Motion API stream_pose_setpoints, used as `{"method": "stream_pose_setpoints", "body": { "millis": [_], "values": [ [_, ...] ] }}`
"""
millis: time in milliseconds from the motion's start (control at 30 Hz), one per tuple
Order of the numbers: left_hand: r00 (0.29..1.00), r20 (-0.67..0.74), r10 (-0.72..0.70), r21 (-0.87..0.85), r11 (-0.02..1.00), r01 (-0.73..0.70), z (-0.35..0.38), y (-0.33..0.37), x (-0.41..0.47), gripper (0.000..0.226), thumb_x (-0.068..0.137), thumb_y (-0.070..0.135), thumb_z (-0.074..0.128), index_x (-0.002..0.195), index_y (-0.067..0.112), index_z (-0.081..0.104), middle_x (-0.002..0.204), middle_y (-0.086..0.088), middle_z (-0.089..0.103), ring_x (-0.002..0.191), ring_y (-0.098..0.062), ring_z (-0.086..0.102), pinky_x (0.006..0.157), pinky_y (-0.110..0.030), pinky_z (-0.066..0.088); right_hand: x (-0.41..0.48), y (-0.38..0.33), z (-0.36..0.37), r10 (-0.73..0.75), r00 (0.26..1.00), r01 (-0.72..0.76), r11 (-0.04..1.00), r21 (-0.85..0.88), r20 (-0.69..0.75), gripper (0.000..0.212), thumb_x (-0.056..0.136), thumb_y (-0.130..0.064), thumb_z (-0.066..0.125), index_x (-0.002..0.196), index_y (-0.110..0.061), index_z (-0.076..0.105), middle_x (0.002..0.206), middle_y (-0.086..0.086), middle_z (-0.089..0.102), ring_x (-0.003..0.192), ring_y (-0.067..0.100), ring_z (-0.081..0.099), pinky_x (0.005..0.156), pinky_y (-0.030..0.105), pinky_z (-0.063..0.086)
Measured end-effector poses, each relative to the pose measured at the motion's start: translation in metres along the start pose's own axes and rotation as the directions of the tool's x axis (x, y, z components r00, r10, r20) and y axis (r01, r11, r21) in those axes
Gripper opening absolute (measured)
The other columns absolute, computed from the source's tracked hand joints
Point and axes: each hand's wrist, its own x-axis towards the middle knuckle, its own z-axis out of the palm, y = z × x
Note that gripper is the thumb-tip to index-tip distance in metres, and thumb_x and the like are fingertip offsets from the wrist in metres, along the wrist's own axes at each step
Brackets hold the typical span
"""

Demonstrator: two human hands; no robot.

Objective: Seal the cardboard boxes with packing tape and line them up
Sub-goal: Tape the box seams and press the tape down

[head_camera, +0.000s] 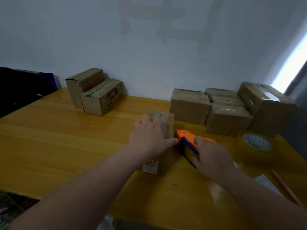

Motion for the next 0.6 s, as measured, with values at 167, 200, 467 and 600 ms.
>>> {"method": "stream_pose_setpoints", "body": {
  "millis": [167,200,467,600],
  "values": [
    [0.977,0.215,-0.010,-0.027,0.999,0.017,-0.019,-0.007,0.014,0.095,0.074,0.060,0.066,0.150,0.029,0.018,0.139,-0.011,0.034,0.121,-0.033,0.042,0.096,-0.044,0.045,-0.002,0.002,0.006,0.067,0.996,-0.078,0.982,0.172,0.066,0.047,0.093,-0.038,0.057,0.131,-0.030,0.031,0.089,-0.011,0.050,0.080,0.007,0.055,0.064,0.022,0.050],
    [0.968,0.249,-0.004,-0.013,1.000,0.007,-0.025,-0.011,0.017,0.097,0.075,0.055,0.068,0.151,0.029,0.014,0.139,-0.012,0.035,0.122,-0.033,0.041,0.097,-0.043,0.044,0.000,0.003,0.005,0.074,0.996,-0.083,0.977,0.198,0.053,0.049,0.093,-0.036,0.057,0.134,-0.031,0.030,0.085,-0.013,0.048,0.076,0.006,0.054,0.062,0.020,0.047],
    [0.848,0.506,0.157,-0.077,0.988,-0.137,-0.054,-0.051,0.038,0.110,0.068,-0.002,0.069,0.150,0.040,0.009,0.143,-0.005,0.032,0.123,-0.033,0.039,0.097,-0.054,0.041,0.028,0.019,-0.017,0.344,0.937,-0.231,0.467,0.854,0.065,0.026,0.098,-0.020,0.049,0.117,-0.035,0.057,0.110,-0.001,0.058,0.086,0.015,0.058,0.068,0.035,0.051],
    [0.806,0.537,0.248,0.075,0.938,-0.338,-0.056,-0.051,0.039,0.108,0.073,-0.009,0.064,0.150,0.040,0.007,0.155,0.007,0.015,0.141,-0.028,0.020,0.108,-0.052,0.035,0.031,0.017,-0.020,0.355,0.915,-0.285,0.227,0.931,0.193,0.028,0.090,-0.030,0.064,0.118,-0.028,0.060,0.117,0.000,0.057,0.093,0.012,0.059,0.068,0.026,0.050]
  ]
}}
